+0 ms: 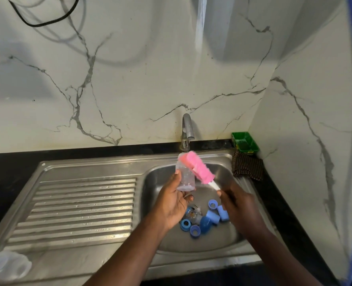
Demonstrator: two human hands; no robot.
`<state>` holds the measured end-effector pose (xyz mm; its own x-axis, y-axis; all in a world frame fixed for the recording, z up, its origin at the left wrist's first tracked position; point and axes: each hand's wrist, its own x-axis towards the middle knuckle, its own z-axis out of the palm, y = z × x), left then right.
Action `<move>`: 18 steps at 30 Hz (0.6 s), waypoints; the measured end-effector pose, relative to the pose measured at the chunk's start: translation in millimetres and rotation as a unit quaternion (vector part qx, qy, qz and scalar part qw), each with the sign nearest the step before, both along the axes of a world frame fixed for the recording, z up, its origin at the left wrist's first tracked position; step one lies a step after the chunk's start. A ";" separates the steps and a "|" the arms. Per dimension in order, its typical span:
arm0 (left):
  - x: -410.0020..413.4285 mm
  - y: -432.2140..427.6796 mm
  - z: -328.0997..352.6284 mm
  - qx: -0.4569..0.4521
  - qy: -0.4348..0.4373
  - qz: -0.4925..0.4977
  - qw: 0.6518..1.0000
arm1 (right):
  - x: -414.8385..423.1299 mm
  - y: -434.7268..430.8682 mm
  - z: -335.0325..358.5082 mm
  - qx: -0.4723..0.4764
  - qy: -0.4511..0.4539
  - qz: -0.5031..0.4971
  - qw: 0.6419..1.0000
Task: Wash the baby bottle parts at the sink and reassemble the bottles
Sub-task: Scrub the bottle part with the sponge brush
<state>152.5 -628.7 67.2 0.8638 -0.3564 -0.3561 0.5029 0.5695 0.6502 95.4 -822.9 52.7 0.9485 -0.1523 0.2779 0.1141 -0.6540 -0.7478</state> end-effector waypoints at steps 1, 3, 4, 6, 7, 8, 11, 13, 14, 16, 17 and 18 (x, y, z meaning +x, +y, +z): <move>-0.4 -0.8 -0.5 0.005 0.000 -0.001 1.000 | 0.2 -1.2 0.3 0.011 0.005 -0.008 1.000; -2.0 -2.9 2.3 0.011 -0.005 0.000 1.000 | -3.7 1.4 3.0 -0.009 0.005 0.039 0.999; -2.5 -3.4 3.6 0.015 -0.008 0.002 1.000 | -6.1 3.7 3.5 -0.022 0.004 0.063 0.998; -2.1 -3.8 3.8 0.020 -0.006 -0.001 1.000 | -4.8 3.3 2.1 -0.016 0.006 0.044 0.999; -2.0 -3.2 2.7 0.020 0.002 -0.005 1.000 | -2.3 2.4 2.0 0.000 0.007 0.012 1.000; -2.9 -2.9 2.6 0.015 0.009 -0.009 1.000 | -0.1 1.1 2.6 0.012 0.007 -0.013 1.000; -3.9 -0.6 1.2 0.007 0.016 -0.014 1.000 | -1.4 2.7 7.8 0.002 -0.003 0.049 0.999; -3.1 -1.2 2.4 0.025 0.020 -0.016 0.999 | -3.2 4.5 8.9 -0.018 -0.010 0.075 0.997; -2.2 -1.9 3.2 0.033 0.025 -0.015 0.999 | -1.3 4.1 7.6 -0.010 -0.014 0.056 0.998; -1.7 -4.4 5.8 0.032 0.033 -0.014 0.999 | 2.1 2.1 6.2 0.015 -0.015 0.007 1.000; -1.8 -4.7 6.9 0.025 0.031 -0.014 0.999 | 2.6 2.8 5.5 0.019 -0.013 0.011 1.000; -2.8 -4.6 8.4 0.014 0.026 -0.015 0.999 | 1.4 4.5 5.2 0.018 -0.013 0.037 0.999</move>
